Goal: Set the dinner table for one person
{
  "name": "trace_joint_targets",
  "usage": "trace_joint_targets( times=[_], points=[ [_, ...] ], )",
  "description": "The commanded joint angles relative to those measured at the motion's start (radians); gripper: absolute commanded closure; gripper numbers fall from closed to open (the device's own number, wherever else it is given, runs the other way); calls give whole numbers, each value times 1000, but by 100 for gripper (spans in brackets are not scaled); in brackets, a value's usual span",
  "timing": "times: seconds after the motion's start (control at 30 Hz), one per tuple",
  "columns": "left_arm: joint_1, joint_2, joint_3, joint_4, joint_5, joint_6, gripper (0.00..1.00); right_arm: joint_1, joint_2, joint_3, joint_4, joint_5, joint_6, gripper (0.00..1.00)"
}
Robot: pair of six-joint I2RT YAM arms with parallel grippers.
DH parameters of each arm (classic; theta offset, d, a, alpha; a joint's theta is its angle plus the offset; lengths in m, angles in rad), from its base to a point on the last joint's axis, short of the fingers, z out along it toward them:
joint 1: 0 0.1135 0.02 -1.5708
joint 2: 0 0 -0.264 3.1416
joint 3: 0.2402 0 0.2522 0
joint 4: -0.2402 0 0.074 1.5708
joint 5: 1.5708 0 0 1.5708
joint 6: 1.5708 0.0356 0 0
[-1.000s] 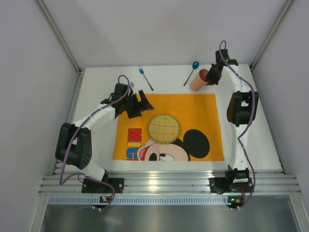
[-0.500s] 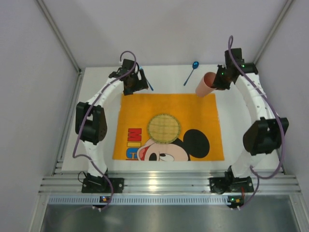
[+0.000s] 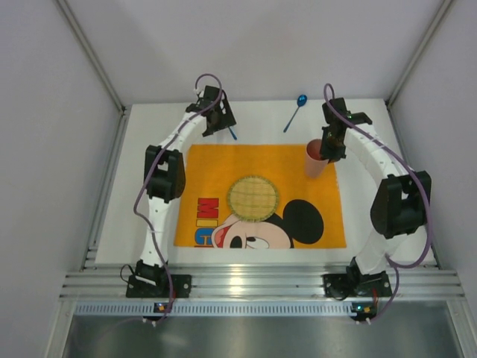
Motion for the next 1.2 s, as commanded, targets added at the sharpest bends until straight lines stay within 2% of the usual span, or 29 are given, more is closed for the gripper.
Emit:
trace_joint_targets(
  times=[0.0,0.07,0.1,0.13,0.2,0.23,0.33,0.43,0.7,0.87,1.0,1.17],
  points=[
    [1,41,101,29,-48,11,9,11,37,82,68,141,-14,100],
    [1,55,103,64,-55,20,9,9,57,71,100,123,-14,91],
    [1,70,106,70,-56,23,10,9,63,68,106,109,-14,81],
    [1,79,112,70,-61,26,12,9,69,62,111,85,-14,58],
    [1,111,140,58,-84,31,13,11,69,51,113,68,-7,48],
    [1,124,147,50,-93,35,15,11,65,33,116,48,-6,39],
    [1,151,160,66,-108,46,16,11,39,-2,117,25,-5,25],
    [1,188,187,79,-124,61,19,11,-7,-24,99,-1,7,21],
    [1,256,278,161,-110,66,21,9,-139,-136,74,-56,33,21],
    [-3,318,382,116,-225,118,34,9,-185,-182,51,-78,46,21],
    [-2,341,413,109,-259,214,53,6,-204,-177,33,-92,47,21],
    [-2,360,430,86,-262,354,54,-19,-205,-142,7,-109,40,21]
  ],
)
